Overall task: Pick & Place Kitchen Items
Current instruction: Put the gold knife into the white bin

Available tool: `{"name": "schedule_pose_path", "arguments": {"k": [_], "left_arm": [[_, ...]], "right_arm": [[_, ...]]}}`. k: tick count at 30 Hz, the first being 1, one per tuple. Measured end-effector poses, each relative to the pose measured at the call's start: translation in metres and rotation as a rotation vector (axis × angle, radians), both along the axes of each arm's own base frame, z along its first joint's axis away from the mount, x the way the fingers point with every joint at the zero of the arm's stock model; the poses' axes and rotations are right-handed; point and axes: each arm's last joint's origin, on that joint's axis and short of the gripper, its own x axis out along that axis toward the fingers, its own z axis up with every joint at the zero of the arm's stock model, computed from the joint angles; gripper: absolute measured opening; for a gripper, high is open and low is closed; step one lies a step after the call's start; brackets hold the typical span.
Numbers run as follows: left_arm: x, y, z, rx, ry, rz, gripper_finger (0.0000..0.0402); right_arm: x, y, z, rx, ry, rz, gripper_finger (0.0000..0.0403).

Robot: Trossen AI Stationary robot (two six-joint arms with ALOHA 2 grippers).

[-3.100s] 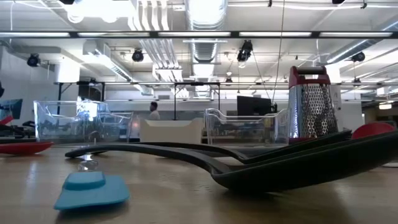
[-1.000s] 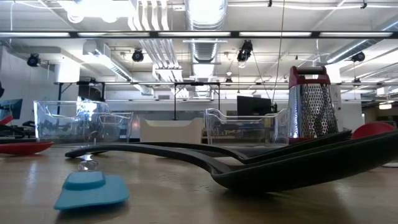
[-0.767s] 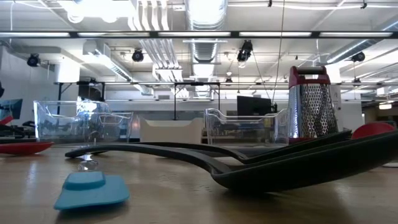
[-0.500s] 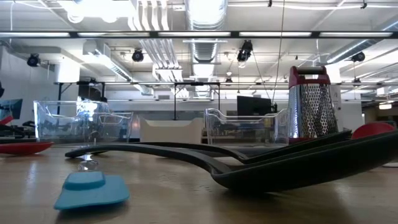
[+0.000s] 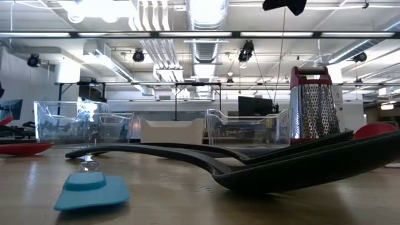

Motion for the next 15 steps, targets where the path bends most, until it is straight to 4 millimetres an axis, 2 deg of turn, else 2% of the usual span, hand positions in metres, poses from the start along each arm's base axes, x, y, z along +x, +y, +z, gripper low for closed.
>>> {"name": "schedule_pose_path", "arguments": {"k": [9, 15], "left_arm": [[0.007, 0.000, 0.008, -0.030, -0.073, 0.005, 0.0051], [0.010, 0.003, 0.009, -0.350, -0.092, 0.072, 0.0051]], "right_arm": [[0.024, 0.000, -0.020, 0.083, 0.075, -0.059, 0.0034], [0.036, 0.002, -0.033, 0.129, 0.115, -0.091, 0.0034]]}}
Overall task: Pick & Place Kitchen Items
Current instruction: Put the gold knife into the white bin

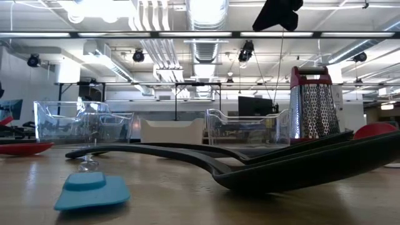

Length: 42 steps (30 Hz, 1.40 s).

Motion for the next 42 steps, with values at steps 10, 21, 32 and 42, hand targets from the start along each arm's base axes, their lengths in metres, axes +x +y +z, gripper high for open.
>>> {"name": "schedule_pose_path", "arguments": {"k": [10, 21, 32, 42], "left_arm": [[0.005, 0.000, -0.024, -0.055, 0.247, 0.010, 0.0051], [0.033, 0.000, -0.038, -0.044, 0.403, 0.017, 0.0051], [0.087, 0.001, -0.075, 0.009, 0.695, 0.037, 0.0052], [0.108, 0.006, -0.075, 0.072, 0.958, 0.194, 0.0128]], "right_arm": [[0.024, 0.007, -0.023, -0.078, 0.118, 0.077, 0.0034], [0.038, 0.016, -0.020, -0.184, 0.195, 0.214, 0.0034], [0.028, 0.014, -0.011, -0.172, 0.175, 0.183, 0.0034], [0.028, 0.013, -0.010, -0.182, 0.164, 0.135, 0.0034]]}}
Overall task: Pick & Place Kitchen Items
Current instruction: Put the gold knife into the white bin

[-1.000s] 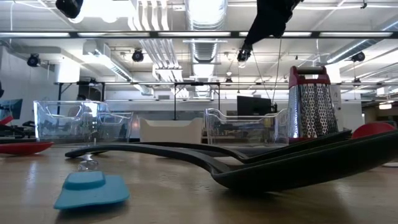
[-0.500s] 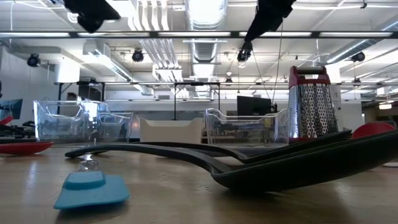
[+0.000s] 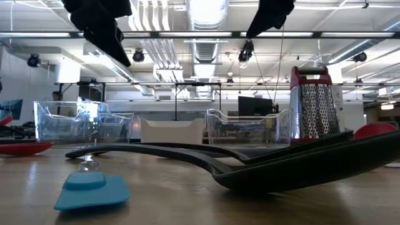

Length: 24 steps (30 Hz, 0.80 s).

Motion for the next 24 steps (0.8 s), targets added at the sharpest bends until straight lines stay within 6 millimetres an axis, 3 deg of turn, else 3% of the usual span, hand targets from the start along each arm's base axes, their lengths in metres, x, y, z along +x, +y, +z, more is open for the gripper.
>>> {"name": "schedule_pose_path", "arguments": {"k": [9, 24], "left_arm": [[0.021, -0.001, -0.023, -0.036, 0.146, -0.030, 0.0195], [0.051, -0.001, -0.077, -0.052, 0.417, -0.014, 0.0197]], "right_arm": [[0.000, 0.000, 0.000, -0.007, 0.000, -0.010, 0.0034], [0.000, 0.000, 0.000, -0.008, 0.002, -0.008, 0.0034]]}}
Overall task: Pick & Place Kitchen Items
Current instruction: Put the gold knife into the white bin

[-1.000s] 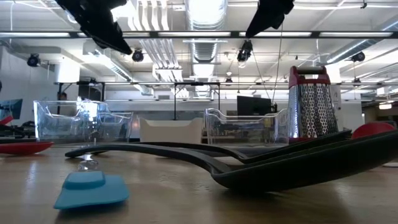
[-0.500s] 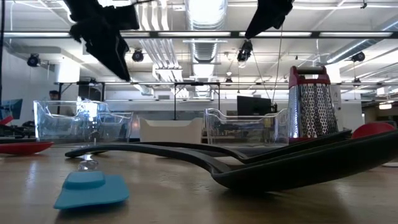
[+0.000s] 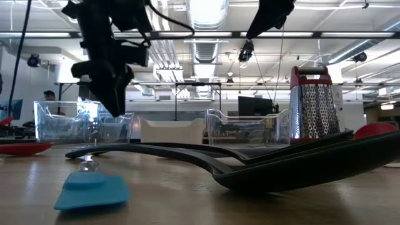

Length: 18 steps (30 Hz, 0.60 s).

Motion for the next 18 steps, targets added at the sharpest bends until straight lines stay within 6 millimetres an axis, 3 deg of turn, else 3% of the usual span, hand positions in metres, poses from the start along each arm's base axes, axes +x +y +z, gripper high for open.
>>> {"name": "schedule_pose_path", "arguments": {"k": [18], "left_arm": [[0.027, 0.000, -0.049, -0.050, 0.108, 0.009, 0.0197]], "right_arm": [[-0.001, 0.000, -0.009, 0.000, 0.027, -0.002, 0.0034]]}}
